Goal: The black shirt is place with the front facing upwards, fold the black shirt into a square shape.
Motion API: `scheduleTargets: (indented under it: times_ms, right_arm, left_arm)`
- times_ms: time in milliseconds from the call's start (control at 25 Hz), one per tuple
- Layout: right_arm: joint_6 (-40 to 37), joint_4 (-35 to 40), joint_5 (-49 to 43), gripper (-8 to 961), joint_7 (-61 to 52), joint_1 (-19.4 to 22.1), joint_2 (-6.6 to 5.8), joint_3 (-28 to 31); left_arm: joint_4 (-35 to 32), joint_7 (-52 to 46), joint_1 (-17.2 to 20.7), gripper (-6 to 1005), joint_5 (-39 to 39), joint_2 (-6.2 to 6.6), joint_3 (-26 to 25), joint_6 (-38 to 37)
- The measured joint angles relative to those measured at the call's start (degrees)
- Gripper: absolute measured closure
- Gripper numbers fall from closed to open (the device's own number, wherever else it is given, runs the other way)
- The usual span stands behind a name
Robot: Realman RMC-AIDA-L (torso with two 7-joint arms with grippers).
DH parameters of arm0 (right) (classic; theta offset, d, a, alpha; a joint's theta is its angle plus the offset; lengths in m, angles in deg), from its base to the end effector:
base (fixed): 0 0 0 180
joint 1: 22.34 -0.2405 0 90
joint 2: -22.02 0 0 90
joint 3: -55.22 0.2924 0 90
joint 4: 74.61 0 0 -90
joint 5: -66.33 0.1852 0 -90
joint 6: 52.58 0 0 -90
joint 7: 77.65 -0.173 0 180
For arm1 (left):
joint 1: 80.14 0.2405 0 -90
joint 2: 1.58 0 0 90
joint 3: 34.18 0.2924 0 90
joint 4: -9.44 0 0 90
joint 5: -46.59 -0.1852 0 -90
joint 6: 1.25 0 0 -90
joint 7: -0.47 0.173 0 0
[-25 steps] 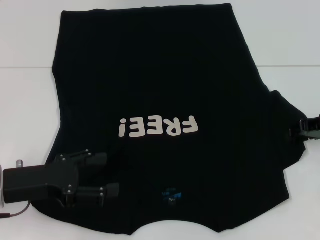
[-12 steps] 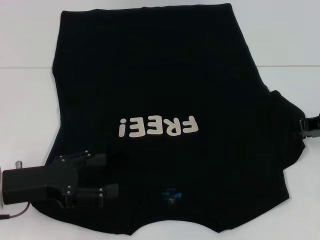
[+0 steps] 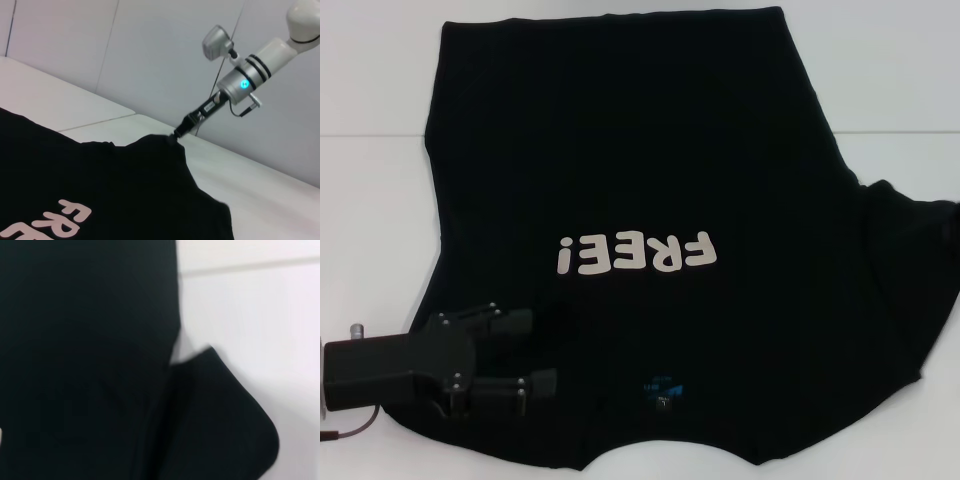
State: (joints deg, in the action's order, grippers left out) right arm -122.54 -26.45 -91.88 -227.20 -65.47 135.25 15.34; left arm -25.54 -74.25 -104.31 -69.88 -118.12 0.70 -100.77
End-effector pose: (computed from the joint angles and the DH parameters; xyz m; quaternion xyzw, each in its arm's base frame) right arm 0.3204 0.4351 0.0384 -0.7437 0.5815 -0.0201 0.3293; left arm -0.2948 0.2868 -0.0249 -0.9307 -0.2292 -0.2675 0.0982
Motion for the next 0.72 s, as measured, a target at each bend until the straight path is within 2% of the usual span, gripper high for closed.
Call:
scheduleTargets:
  times_ms: [160, 360, 440, 480, 720]
  right_arm:
    - [-1.3, 3.0, 4.3, 924, 3.4, 0.8, 0.57, -0.8]
    - [-2.1, 5.0, 5.0, 917, 7.2, -1.2, 3.10, -2.5]
    - [-2.4, 5.5, 5.0, 914, 8.6, -2.9, 4.56, -5.8]
    - [-2.4, 5.5, 5.0, 912, 8.6, -2.9, 4.56, -5.8]
    - [-2.4, 5.2, 5.3, 903, 9.0, -6.1, 6.66, -15.4]
  left_arm:
    - [0.1, -0.1, 0.0, 50, -0.1, 0.00, 0.0, 0.0]
    - [0.2, -0.1, 0.1, 50, -0.1, -0.01, 0.0, 0.0]
    - [0.2, -0.1, 0.1, 49, -0.1, 0.00, 0.0, 0.1]
    - [0.2, -0.1, 0.1, 49, -0.2, -0.01, 0.0, 0.1]
    - [0.2, -0.1, 0.1, 50, -0.2, -0.01, 0.0, 0.3]
